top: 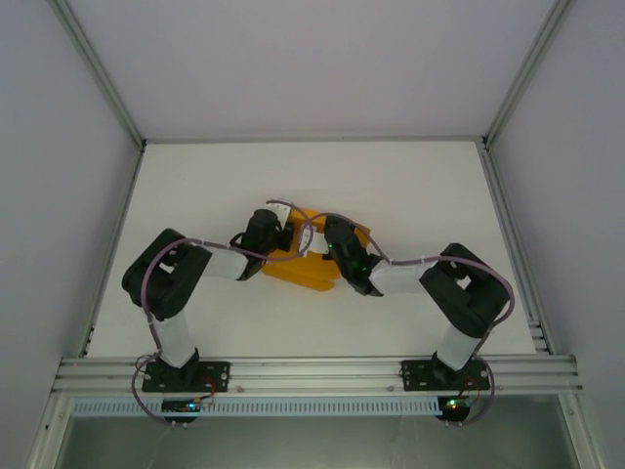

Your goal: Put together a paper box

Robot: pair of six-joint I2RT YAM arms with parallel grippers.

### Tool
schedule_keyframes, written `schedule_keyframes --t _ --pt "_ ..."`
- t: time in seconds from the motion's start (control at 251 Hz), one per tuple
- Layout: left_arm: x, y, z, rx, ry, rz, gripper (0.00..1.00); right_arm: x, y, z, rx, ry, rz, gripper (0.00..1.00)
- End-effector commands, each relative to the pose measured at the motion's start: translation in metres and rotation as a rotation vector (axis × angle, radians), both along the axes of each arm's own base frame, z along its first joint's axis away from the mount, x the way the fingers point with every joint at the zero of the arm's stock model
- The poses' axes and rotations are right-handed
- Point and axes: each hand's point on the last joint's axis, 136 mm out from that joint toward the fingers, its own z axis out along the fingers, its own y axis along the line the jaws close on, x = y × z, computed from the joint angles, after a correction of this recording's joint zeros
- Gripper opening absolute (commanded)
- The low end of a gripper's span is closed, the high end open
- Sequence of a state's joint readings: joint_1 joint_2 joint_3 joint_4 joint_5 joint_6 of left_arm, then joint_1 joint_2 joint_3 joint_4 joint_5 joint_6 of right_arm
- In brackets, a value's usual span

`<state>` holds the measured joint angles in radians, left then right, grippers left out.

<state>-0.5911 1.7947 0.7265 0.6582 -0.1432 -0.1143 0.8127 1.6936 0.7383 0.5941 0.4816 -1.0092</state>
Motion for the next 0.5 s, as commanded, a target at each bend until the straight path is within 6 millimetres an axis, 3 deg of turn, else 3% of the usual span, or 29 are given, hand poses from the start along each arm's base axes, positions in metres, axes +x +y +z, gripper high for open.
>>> schedule_keyframes --t 0.0,0.024,0.04,0.108,0.263,0.351,0.495 --pt "-0.008 0.013 0.011 -0.039 -0.007 0.039 0.0 -0.004 -0.018 0.013 0.152 0.066 -0.114 0.77" --pt "-0.01 0.013 0.014 -0.049 -0.002 0.033 0.0 -0.005 -0.023 0.02 0.196 0.063 -0.136 0.96" --pt "-0.011 0.013 0.016 -0.057 0.003 0.029 0.0 -0.006 -0.025 0.025 0.221 0.063 -0.149 0.98" --pt "-0.017 0.013 0.023 -0.083 0.028 0.021 0.0 -0.015 -0.038 0.036 0.311 0.125 -0.206 0.99" --pt "-0.029 0.012 0.037 -0.172 0.091 -0.03 0.0 -0.048 -0.058 0.042 0.548 0.447 -0.275 0.99" --pt "-0.038 0.007 0.048 -0.252 0.122 -0.104 0.0 -0.065 -0.058 0.041 0.666 0.608 -0.218 0.98" --pt "-0.046 0.0 0.058 -0.283 0.145 -0.173 0.0 -0.072 -0.051 0.055 0.75 0.675 -0.16 0.89"
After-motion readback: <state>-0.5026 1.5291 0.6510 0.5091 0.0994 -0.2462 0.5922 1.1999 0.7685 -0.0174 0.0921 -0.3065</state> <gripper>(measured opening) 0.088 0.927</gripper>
